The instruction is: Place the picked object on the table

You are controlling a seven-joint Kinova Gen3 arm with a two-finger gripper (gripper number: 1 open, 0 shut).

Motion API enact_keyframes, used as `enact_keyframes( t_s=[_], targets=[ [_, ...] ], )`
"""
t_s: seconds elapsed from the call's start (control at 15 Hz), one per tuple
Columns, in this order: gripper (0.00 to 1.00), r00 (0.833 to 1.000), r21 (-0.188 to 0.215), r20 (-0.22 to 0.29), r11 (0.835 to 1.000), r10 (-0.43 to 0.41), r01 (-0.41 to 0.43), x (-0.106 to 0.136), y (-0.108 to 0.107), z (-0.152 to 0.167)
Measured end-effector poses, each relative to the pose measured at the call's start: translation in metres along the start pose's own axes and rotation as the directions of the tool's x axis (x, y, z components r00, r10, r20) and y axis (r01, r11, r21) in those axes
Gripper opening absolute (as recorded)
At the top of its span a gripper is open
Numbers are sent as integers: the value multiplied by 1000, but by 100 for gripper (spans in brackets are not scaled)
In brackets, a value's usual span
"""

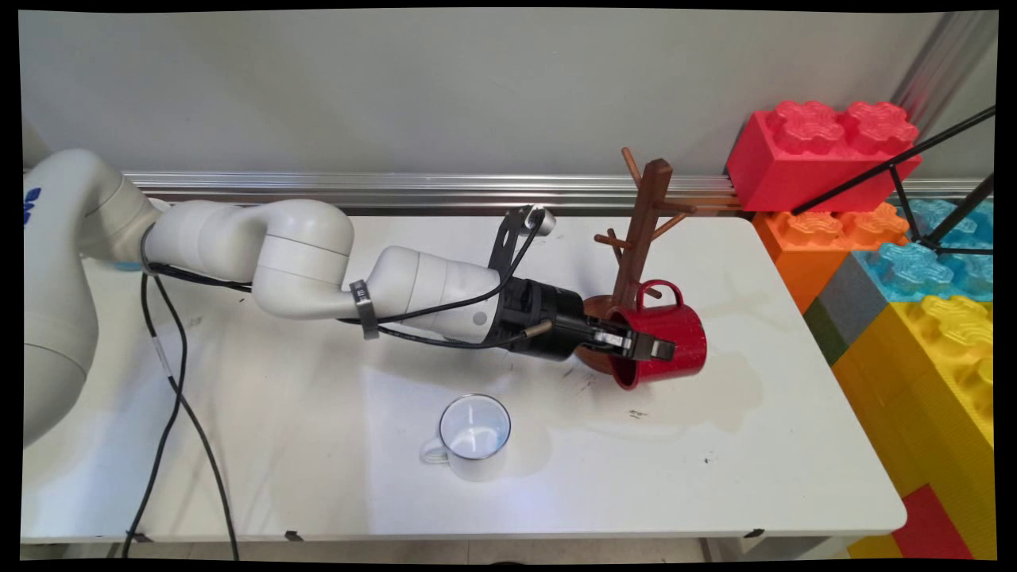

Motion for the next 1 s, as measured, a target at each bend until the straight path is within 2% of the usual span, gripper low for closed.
enact_keyframes(
  t_s=[0.47, 1.0],
  targets=[
    [0, 999, -62, 37, 998, 10, -8, -7, 27, -11],
    [0, 991, -40, 94, 995, 97, -93, 8, 37, -47]
  ],
)
